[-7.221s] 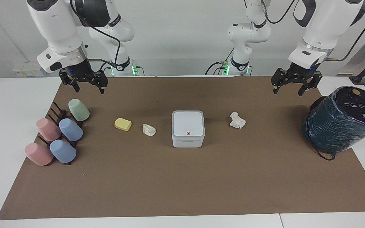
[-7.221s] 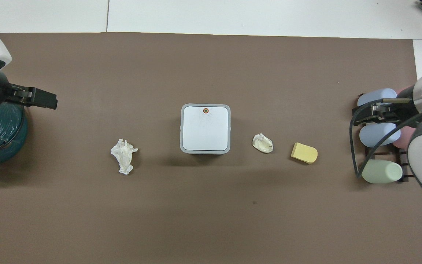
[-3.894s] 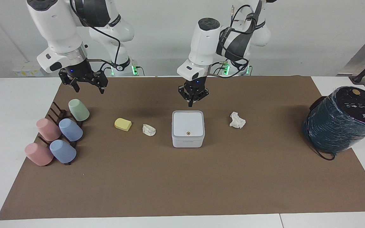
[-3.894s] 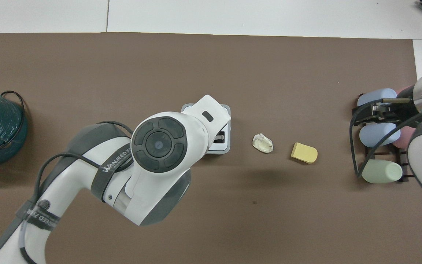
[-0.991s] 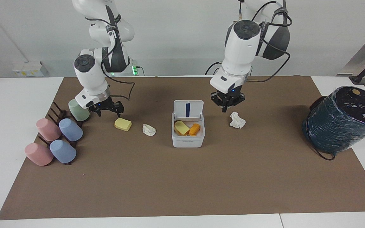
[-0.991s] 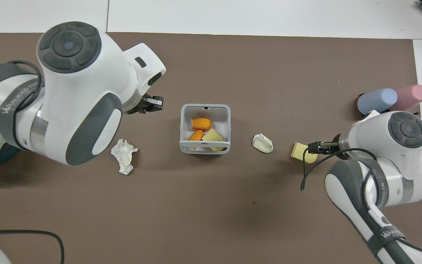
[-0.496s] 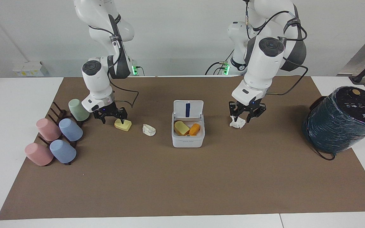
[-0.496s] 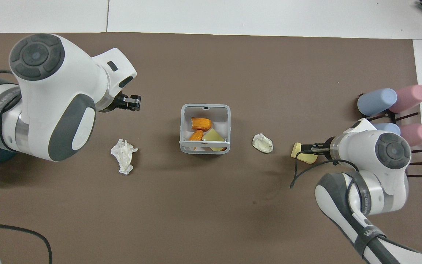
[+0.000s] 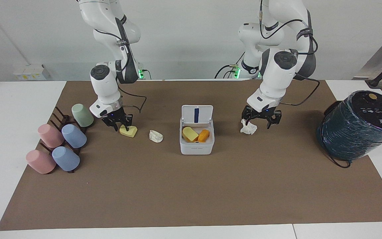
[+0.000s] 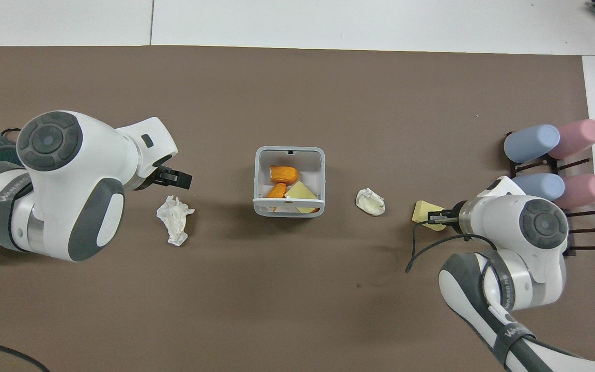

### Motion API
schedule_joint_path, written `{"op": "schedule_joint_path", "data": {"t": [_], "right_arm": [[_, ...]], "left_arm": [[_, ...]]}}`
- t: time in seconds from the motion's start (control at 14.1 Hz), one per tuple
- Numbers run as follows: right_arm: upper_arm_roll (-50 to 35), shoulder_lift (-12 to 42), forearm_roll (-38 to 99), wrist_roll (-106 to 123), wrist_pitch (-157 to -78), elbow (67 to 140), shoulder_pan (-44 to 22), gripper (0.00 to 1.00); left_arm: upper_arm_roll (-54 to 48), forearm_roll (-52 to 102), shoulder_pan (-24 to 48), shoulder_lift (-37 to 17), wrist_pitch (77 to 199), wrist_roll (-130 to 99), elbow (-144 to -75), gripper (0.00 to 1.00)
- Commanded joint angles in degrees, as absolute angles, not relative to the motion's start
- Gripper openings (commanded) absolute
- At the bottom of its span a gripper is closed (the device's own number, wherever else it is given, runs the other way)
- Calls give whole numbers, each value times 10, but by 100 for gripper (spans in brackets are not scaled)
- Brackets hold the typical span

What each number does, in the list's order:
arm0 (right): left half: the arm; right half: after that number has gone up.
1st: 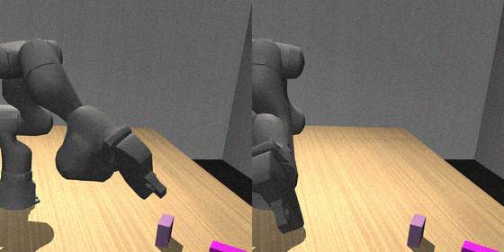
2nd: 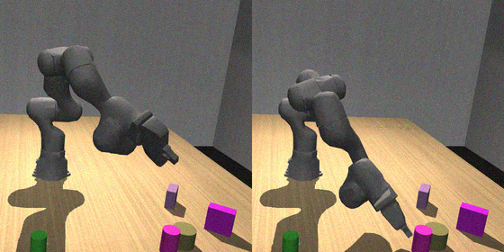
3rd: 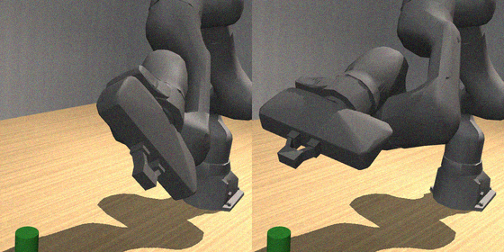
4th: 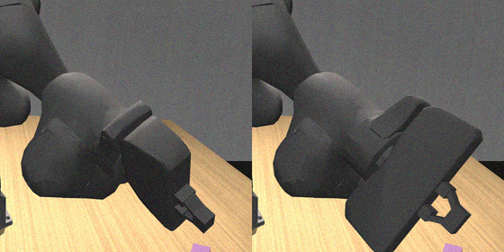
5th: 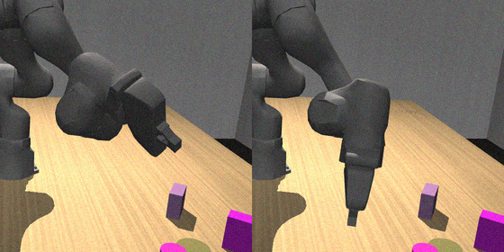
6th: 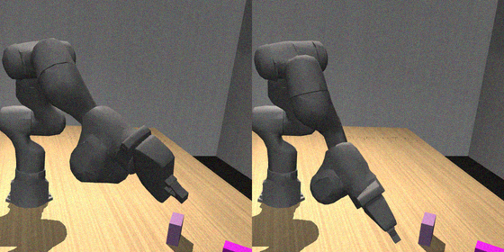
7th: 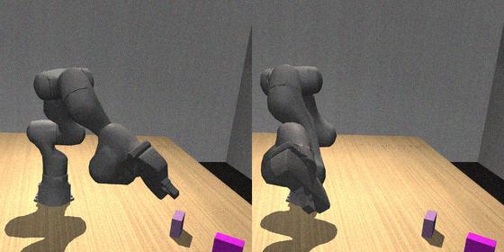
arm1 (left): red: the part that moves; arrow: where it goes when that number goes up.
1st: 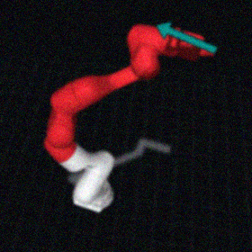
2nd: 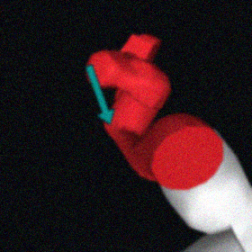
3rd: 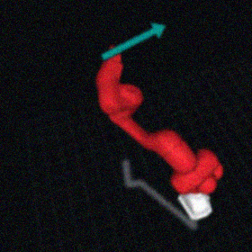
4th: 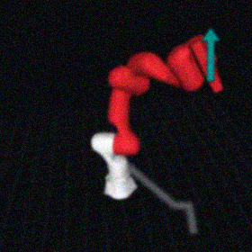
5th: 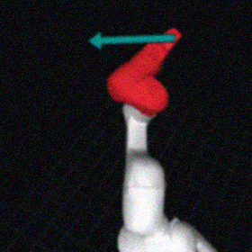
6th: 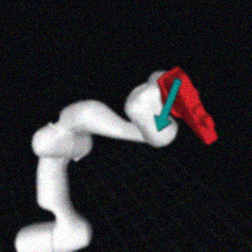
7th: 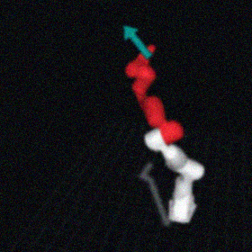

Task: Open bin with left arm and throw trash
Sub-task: 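Grasp the yellow block with the right gripper while the left gripper reaches the paper, then carry the block to the bin while the left gripper grasps the paper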

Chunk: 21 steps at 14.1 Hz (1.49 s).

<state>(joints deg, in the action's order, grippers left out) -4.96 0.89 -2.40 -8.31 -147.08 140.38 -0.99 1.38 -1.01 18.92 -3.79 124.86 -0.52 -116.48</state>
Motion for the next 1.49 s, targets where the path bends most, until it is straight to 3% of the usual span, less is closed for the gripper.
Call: {"op": "schedule_joint_path", "data": {"t": [0.0, 0.21, 0.5, 0.99, 1.42], "right_arm": [[-51, 2, -11, -67, -1466, 1405, -3, 0], [-51, 2, -6, -70, -1443, 1377, 7, 0], [-53, 9, 74, -80, -1342, 1282, -2, 0], [-54, 51, 226, -198, -1326, 1159, -108, 0], [-54, 104, 248, -316, -1388, 1099, -199, 0]], "left_arm": [[10, -18, 185, -6, 1330, 5, -1254, 97], [10, -18, 185, -16, 1362, 7, -1274, 94], [10, -18, 187, -38, 1390, 6, -1295, 86], [10, -18, 188, -45, 1418, 4, -1325, 59], [10, -18, 195, -46, 1415, 2, -1320, 5]]}}
